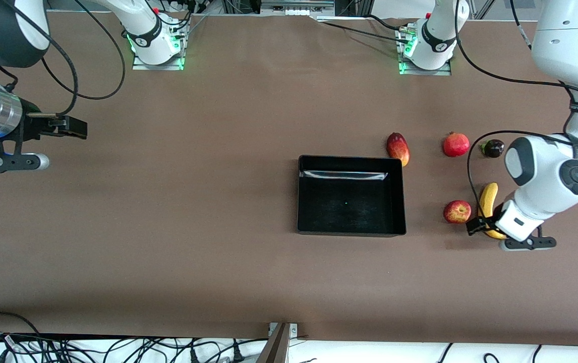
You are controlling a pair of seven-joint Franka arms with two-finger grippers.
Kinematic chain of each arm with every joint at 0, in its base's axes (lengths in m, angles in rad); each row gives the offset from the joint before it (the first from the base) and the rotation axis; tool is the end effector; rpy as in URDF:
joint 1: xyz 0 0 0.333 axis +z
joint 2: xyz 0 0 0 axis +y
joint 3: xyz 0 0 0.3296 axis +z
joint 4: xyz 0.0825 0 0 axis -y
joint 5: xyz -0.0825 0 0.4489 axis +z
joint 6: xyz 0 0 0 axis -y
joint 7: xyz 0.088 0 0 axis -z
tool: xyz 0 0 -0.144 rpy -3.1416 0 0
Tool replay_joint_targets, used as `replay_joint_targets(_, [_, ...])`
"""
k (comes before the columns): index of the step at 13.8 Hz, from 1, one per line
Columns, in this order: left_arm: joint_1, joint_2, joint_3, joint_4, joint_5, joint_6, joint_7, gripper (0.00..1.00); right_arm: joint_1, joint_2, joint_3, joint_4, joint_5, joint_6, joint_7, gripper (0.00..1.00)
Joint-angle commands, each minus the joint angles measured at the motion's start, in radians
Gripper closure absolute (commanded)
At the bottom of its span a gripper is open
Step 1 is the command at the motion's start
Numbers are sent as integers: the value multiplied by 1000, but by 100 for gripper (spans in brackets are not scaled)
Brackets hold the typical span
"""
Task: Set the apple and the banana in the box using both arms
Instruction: 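Grasp the red-yellow apple with the left gripper while the right gripper retracts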
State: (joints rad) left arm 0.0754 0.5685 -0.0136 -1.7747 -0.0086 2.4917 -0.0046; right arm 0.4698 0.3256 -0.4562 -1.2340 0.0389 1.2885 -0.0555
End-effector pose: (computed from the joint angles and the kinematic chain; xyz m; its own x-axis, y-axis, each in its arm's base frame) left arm 0.7330 0.0457 0.1828 0.9861 0.0757 0.1479 0.0744 -0.9971 0.0142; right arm 0.6691 0.0622 0.5621 0.9681 0.0660 -0.2418 0.0899 -0.9920 0.0891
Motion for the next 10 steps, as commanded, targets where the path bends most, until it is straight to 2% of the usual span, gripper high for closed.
replay_joint_targets(1, [-25, -45, -5, -92, -13, 44, -28, 0, 33, -17, -2, -16, -24, -14, -29, 0])
replay_joint_targets(3, [-38, -41, -5, -115, -13, 47, -52, 0, -25, -51, 19, -68, -17, 18, -40, 0])
replay_joint_targets(4, [-42, -38, -5, -129, -11, 47, -55, 0, -99, -90, 107, -108, -22, 43, -43, 0])
replay_joint_targets(5, [-42, -35, -5, -137, -13, 47, -57, 0, -223, -146, 222, -183, -25, 87, -44, 0])
replay_joint_targets(6, [-40, -29, -3, -155, -11, 46, -57, 0, -320, -222, 329, -290, -48, 159, -44, 0])
replay_joint_targets(7, [-40, -28, -3, -167, -11, 46, -57, 0, -397, -299, 402, -391, -80, 217, -44, 0])
replay_joint_targets(8, [-40, -27, -3, -178, -11, 46, -57, 0, -452, -357, 448, -471, -100, 262, -44, 0])
replay_joint_targets(10, [-39, -15, -3, -180, -11, 47, -57, 0, -487, -399, 475, -528, -105, 299, -44, 0])
